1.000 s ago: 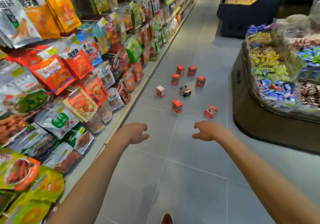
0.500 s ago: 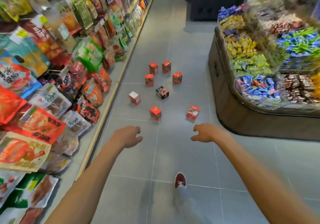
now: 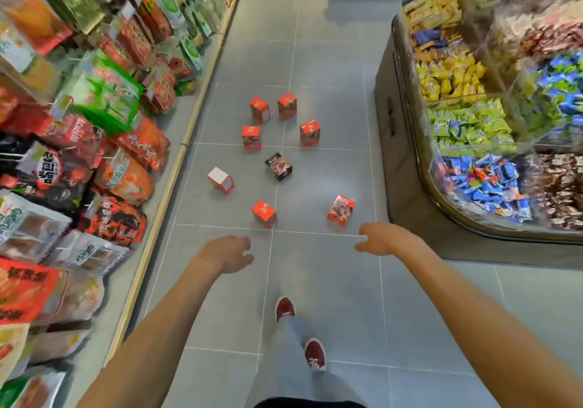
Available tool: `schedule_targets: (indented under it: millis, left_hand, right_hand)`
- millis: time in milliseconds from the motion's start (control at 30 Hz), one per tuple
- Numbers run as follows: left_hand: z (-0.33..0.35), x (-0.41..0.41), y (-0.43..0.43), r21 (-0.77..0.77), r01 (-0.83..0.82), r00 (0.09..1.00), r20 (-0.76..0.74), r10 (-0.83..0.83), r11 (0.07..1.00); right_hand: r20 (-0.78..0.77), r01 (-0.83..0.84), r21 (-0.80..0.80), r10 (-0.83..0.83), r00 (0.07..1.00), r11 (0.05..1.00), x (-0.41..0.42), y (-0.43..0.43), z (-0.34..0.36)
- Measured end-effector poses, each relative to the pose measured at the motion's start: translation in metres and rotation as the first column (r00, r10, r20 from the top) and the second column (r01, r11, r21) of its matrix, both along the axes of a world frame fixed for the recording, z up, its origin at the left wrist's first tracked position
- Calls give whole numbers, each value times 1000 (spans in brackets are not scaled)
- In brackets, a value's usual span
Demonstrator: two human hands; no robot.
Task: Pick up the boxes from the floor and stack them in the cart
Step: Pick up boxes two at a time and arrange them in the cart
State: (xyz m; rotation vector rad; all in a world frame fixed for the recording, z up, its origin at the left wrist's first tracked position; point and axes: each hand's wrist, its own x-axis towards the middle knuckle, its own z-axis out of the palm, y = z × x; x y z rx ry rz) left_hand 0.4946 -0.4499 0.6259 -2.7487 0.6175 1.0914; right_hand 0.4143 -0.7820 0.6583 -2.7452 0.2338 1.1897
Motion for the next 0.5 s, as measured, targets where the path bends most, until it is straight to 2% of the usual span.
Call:
schedule_targets:
  millis: [333,500]
  left_hand:
    - [-61,121,-43,32,-20,994,-104,23,999]
    - [-87,172,-54,22,-67,989,-131,70,997]
  right_hand:
    - [-99,49,-42,-53,994,998,107,-41,-50]
    - [-126,-29,-50,22,992,998,159,-51,-80]
